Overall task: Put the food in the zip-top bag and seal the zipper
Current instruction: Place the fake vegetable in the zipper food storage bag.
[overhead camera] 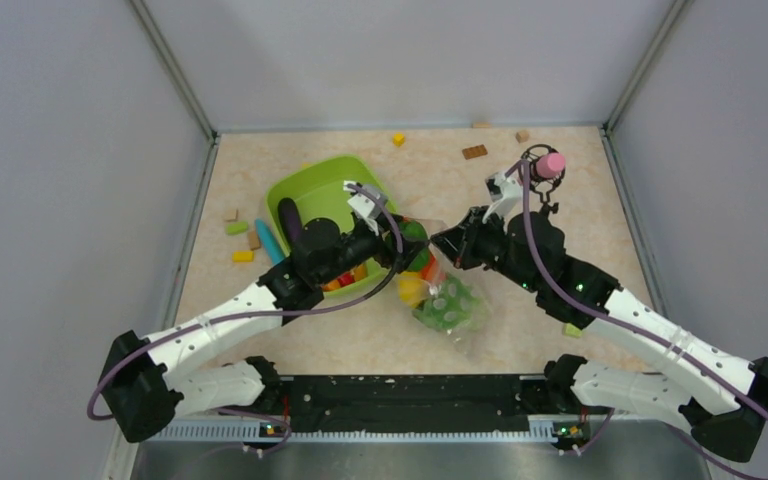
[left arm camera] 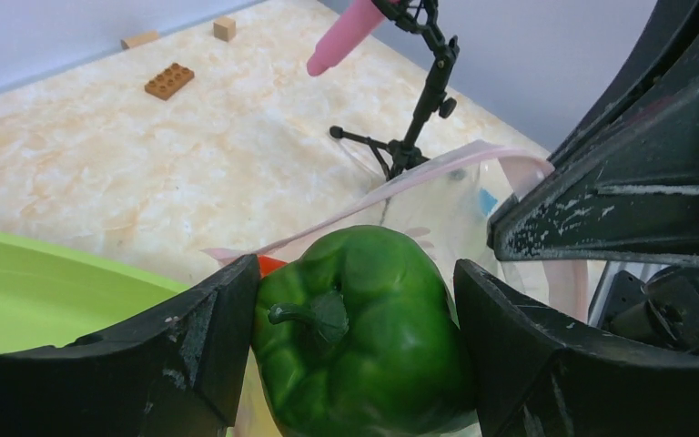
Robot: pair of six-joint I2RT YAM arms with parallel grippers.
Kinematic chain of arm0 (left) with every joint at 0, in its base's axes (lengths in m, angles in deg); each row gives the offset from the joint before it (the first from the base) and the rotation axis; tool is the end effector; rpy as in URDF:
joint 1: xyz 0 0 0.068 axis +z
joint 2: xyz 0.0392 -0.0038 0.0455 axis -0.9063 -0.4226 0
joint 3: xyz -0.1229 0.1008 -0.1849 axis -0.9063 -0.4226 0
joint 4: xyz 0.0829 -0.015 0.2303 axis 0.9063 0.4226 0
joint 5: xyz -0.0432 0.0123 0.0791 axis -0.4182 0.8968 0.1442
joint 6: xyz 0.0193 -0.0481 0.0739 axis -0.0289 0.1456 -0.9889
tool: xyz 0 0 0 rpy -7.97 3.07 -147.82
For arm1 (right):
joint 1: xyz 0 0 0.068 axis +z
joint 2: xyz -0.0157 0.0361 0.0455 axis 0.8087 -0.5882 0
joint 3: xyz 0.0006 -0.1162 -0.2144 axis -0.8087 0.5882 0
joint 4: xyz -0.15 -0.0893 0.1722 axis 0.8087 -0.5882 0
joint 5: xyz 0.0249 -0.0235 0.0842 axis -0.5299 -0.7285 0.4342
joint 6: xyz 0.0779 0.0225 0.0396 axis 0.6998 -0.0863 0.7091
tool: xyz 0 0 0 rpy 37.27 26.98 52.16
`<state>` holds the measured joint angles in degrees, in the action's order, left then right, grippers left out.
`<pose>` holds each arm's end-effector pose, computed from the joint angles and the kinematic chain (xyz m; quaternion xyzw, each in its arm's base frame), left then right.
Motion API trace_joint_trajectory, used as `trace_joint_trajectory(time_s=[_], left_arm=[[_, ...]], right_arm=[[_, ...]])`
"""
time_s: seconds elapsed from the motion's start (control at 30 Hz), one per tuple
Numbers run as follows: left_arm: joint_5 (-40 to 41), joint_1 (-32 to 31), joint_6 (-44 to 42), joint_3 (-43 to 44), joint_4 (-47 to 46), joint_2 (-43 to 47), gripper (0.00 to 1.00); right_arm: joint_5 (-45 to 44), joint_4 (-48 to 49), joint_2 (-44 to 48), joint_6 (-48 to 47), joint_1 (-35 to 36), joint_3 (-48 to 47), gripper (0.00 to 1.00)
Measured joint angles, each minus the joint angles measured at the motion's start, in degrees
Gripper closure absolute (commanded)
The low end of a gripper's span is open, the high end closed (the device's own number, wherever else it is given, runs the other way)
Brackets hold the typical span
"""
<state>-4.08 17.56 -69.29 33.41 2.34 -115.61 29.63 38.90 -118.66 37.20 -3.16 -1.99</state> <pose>0.1993 -0.2297 0.2980 0.2482 0.6804 -0.3807 0.5749 0.1686 0.1878 0.3287 -0.0615 0.7821 0.3786 0.4911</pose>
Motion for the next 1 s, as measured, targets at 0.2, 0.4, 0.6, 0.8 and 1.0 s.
trace_joint_trajectory(time_s=[0.2, 0.4, 0.6, 0.8, 1.0], left_arm=[[-1.2, -0.2, -1.2, -0.3, -2.2, 1.1, 0.43], [-4.9, -0.4, -1.4, -2.0, -2.2, 2.2, 0.19], [-6.1, -0.7, -0.7, -1.9, -1.2, 4.4, 0.02], [-6.3, -0.7, 0.7, 0.7, 3.6, 4.9, 0.02], [-4.4, -0.7, 2.5, 1.0, 8.1, 8.7, 0.02]], right_arm=[[1.2, 0.2, 0.0, 2.0, 0.0, 0.0, 1.00], [0.8, 1.1, 0.0, 3.0, 0.0, 0.0, 1.00], [0.6, 2.2, 0.5, 3.1, 0.0, 0.0, 1.00], [0.5, 2.2, 1.2, 3.0, 0.0, 0.0, 1.00], [-0.6, 2.1, 2.4, 2.9, 0.0, 0.0, 1.00]])
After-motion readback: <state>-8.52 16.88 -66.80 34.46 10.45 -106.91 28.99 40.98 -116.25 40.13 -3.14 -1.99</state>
